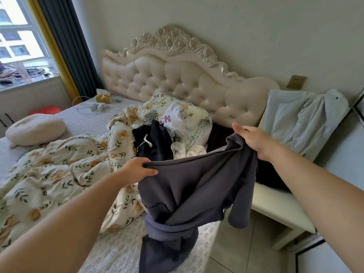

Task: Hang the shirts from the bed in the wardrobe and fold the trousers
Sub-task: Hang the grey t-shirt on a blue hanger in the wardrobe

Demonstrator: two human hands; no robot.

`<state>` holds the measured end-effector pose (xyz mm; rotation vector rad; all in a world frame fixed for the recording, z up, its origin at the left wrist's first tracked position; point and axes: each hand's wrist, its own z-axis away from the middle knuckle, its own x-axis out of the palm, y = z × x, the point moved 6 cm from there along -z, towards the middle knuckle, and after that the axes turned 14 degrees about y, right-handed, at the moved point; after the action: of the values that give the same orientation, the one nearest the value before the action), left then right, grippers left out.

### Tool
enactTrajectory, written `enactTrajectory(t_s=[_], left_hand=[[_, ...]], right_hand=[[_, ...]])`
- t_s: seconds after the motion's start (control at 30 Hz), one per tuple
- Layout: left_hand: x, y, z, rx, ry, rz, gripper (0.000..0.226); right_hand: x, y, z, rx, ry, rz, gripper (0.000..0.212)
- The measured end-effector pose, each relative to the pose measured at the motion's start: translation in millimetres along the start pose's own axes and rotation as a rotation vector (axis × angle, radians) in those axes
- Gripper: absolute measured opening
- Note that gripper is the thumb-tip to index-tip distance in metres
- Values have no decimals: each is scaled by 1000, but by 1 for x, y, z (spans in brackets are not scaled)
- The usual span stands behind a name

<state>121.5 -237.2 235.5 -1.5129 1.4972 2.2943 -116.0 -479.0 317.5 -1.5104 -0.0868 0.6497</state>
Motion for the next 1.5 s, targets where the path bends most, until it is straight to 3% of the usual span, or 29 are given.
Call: enactTrajectory(t_s=[0.23, 0.4, 0.5, 0.57, 0.6, 0.7, 0.77, 0.9, 1.03, 1.23, 1.33, 1.5], left_hand=[[-98, 59, -3, -64, 184, 370, 25], [-112, 55, 20, -154, -40, 589, 25], [-118, 47, 27, -135, -47, 462, 26], [-124, 42, 32, -131, 4, 284, 43], [-126, 41, 34, -132, 27, 213, 51], [-130, 42, 46, -139, 86, 116, 61], [-130, 44, 49, -165, 94, 161, 59], [-122, 51, 55, -209, 79, 291, 38], [-116, 72, 60, -222, 99, 395, 18], [-117, 133, 61, -9, 119, 397, 19], [-112, 162, 68, 92, 124, 324, 25], [-102, 200, 90, 272, 78, 52, 23]], right_hand=[[-7, -39, 0, -77, -186, 54, 36], [-1, -42, 8, -79, -296, 74, 22], [6, -43, 20, -53, -390, 29, 21], [5, -48, 28, -26, -420, 11, 23], [4, -50, 32, -8, -445, 12, 28], [3, -51, 52, 30, -580, 75, 76], [0, -46, 63, 36, -610, 136, 85], [-13, -35, 74, 8, -437, 224, 36], [-41, -39, 79, -230, -190, 390, 8], [-93, -65, 80, -360, 214, 157, 22], [-125, -88, 89, -463, 435, 58, 15], [-158, -105, 112, -633, 612, 321, 22]])
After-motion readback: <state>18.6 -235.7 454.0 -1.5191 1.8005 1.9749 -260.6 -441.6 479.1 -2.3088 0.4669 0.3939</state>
